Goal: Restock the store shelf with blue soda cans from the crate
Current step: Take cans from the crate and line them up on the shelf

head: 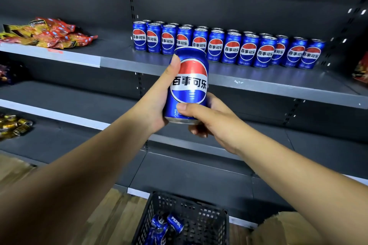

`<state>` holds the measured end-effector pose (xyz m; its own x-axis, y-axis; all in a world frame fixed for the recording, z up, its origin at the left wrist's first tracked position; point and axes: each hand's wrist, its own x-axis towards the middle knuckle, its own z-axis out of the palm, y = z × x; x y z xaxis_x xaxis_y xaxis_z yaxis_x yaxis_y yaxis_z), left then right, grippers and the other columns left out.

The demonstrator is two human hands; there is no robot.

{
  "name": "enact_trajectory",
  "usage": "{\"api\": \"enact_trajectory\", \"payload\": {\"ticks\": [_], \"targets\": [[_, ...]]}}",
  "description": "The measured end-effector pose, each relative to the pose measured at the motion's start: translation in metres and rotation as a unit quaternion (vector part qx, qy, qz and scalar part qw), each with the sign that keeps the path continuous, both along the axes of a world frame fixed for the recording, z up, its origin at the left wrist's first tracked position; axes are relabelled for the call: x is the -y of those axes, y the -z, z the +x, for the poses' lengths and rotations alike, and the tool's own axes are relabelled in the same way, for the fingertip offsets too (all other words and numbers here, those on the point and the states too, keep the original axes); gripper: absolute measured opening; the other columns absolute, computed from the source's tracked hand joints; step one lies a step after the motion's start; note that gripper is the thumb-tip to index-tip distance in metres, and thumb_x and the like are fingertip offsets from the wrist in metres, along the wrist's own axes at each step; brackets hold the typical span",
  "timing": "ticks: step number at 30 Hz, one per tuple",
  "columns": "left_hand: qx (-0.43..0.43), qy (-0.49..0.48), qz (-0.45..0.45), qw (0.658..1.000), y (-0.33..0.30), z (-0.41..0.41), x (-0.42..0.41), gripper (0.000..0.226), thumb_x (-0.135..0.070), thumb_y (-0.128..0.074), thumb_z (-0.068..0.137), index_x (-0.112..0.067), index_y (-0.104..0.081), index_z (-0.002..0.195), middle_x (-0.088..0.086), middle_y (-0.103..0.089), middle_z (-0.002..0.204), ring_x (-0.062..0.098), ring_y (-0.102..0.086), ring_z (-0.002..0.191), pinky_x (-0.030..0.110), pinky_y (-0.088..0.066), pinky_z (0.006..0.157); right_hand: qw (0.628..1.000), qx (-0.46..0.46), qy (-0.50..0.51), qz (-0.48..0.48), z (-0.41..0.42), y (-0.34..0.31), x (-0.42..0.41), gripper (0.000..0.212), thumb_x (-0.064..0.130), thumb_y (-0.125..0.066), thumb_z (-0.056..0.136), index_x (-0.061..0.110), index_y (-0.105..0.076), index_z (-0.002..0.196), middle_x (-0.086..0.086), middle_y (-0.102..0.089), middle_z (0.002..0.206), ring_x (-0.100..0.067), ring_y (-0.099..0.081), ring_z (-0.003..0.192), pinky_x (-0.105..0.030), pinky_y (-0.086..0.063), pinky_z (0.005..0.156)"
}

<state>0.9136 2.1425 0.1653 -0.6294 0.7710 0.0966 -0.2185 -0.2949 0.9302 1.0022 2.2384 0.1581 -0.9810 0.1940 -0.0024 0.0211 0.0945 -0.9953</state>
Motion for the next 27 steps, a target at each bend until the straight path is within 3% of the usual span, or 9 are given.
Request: {"api": "enact_trajectory", "payload": {"ticks": [4, 7, 13, 18, 23, 27], "targets": [[-0.011, -0.011, -0.010, 1.000, 0.003, -0.008, 0.001, 0.053, -0.061, -0.041, 0.076, -0.022, -0.077, 0.075, 0.002, -0.074, 0.088, 0.015, -0.070, 0.080, 0.033, -0.056, 0.080, 0.999, 0.004, 0.045, 0.021, -0.008, 0.005, -0.002, 0.056, 0.038, -0.069, 0.060, 0.017, -0.053, 0.109, -0.002, -0.065, 0.083, -0.011, -0.047, 0.048, -0.020, -0.034, 0.043], [-0.018, -0.012, -0.017, 1.000, 0.008, -0.015, 0.001, 0.051, -0.056, -0.032, 0.090, -0.022, -0.070, 0.089, 0.000, -0.074, 0.089, 0.014, -0.070, 0.082, 0.032, -0.057, 0.081, 0.997, 0.010, 0.064, 0.029, -0.013, 0.009, -0.001, 0.060, 0.037, -0.069, 0.061, 0.013, -0.053, 0.113, -0.005, -0.065, 0.084, -0.012, -0.049, 0.047, -0.022, -0.036, 0.045], [-0.012, 0.019, -0.030, 0.999, 0.020, -0.030, 0.010, 0.055, -0.061, -0.041, 0.070, -0.022, -0.063, 0.101, -0.001, -0.074, 0.094, 0.015, -0.070, 0.087, 0.036, -0.056, 0.082, 0.997, 0.022, 0.063, 0.026, -0.019, 0.012, 0.004, 0.046, 0.019, -0.079, 0.071, 0.010, -0.057, 0.111, -0.008, -0.070, 0.088, -0.022, -0.061, 0.060, -0.029, -0.054, 0.061], [-0.039, 0.044, -0.080, 0.995, 0.023, -0.042, 0.022, 0.053, -0.061, -0.041, 0.069, -0.024, -0.063, 0.100, -0.003, -0.074, 0.094, 0.015, -0.070, 0.086, 0.042, -0.051, 0.089, 0.994, -0.008, 0.105, 0.039, -0.024, 0.022, 0.013, 0.028, 0.012, -0.076, 0.075, 0.012, -0.063, 0.100, -0.008, -0.072, 0.086, -0.025, -0.068, 0.071, -0.040, -0.056, 0.075], [-0.064, 0.057, -0.092, 0.992, 0.020, -0.049, 0.024, 0.055, -0.064, -0.037, 0.073, -0.026, -0.064, 0.102, -0.001, -0.072, 0.103, 0.017, -0.068, 0.094, 0.039, -0.052, 0.088, 0.989, -0.041, 0.141, 0.032, -0.028, 0.021, 0.016, 0.027, 0.011, -0.079, 0.071, 0.021, -0.065, 0.091, 0.001, -0.072, 0.086, -0.017, -0.067, 0.081, -0.039, -0.055, 0.082], [-0.074, 0.012, -0.161, 0.984, 0.024, -0.059, 0.019, 0.053, -0.064, -0.032, 0.087, -0.024, -0.065, 0.100, 0.003, -0.072, 0.101, 0.022, -0.066, 0.090, 0.043, -0.046, 0.092, 0.986, -0.069, 0.152, 0.007, -0.029, 0.016, 0.011, 0.031, 0.004, -0.078, 0.070, 0.019, -0.064, 0.093, 0.001, -0.072, 0.090, -0.016, -0.067, 0.085, -0.032, -0.058, 0.080]]}}
